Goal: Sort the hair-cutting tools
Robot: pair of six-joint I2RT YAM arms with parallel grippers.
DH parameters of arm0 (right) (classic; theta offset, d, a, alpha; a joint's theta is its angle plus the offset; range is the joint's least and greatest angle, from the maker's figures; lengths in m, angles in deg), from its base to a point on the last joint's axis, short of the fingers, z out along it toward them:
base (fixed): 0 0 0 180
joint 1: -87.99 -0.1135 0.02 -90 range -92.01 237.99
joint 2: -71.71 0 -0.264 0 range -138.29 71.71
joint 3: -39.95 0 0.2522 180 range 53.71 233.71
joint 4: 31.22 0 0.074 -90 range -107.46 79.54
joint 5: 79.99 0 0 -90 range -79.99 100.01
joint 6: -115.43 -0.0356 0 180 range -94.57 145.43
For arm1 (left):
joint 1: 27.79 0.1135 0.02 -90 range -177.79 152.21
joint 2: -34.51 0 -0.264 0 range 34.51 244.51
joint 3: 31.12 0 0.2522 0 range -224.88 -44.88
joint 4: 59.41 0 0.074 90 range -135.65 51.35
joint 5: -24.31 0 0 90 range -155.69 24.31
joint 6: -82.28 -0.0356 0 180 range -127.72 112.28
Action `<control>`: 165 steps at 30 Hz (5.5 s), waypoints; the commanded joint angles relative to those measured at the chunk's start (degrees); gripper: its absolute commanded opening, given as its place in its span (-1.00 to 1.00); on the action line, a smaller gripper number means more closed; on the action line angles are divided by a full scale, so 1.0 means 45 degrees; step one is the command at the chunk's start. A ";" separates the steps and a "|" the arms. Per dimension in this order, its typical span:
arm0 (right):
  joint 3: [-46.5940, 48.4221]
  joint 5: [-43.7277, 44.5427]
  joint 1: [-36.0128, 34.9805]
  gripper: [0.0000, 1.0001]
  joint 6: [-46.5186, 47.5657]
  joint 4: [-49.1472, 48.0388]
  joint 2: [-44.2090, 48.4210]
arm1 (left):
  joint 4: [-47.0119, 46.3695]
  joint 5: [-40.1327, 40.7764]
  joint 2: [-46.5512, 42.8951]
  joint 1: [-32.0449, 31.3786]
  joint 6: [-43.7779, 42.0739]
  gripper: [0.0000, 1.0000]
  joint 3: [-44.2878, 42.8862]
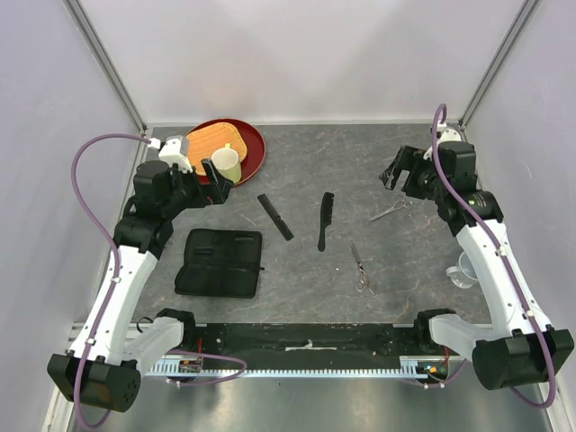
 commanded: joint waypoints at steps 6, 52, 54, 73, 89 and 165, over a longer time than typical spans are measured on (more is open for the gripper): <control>-0.0642 -0.0012 -0.0946 0.96 0.0097 -0.0477 -0.0124 | -0.0500 0.0634 -0.0201 0.0045 0.0347 0.99 0.0144; 0.1330 0.6728 -0.8409 0.12 -0.3848 -0.0555 -0.9949 | -0.0852 0.0264 -0.0885 0.0065 0.0092 0.95 0.1082; 0.1292 0.6709 -0.8389 0.09 -0.3848 -0.0555 -1.0086 | -0.0871 0.0302 -0.0904 0.0084 0.0072 0.94 0.1082; 0.0237 0.5576 -0.7609 -0.02 -0.3868 -0.0750 -1.0262 | -0.0832 0.0381 -0.0885 0.0065 0.0053 0.94 0.1082; 0.0509 0.4580 -0.7413 -0.05 -0.3223 -0.0282 -1.0907 | -0.0735 0.0575 -0.0924 0.0065 -0.0025 0.94 0.1082; -0.0056 -0.0302 -0.7842 -0.81 -0.1348 -0.1941 -0.2919 | -0.7921 -0.5443 0.1515 -0.2199 0.5111 0.98 0.3016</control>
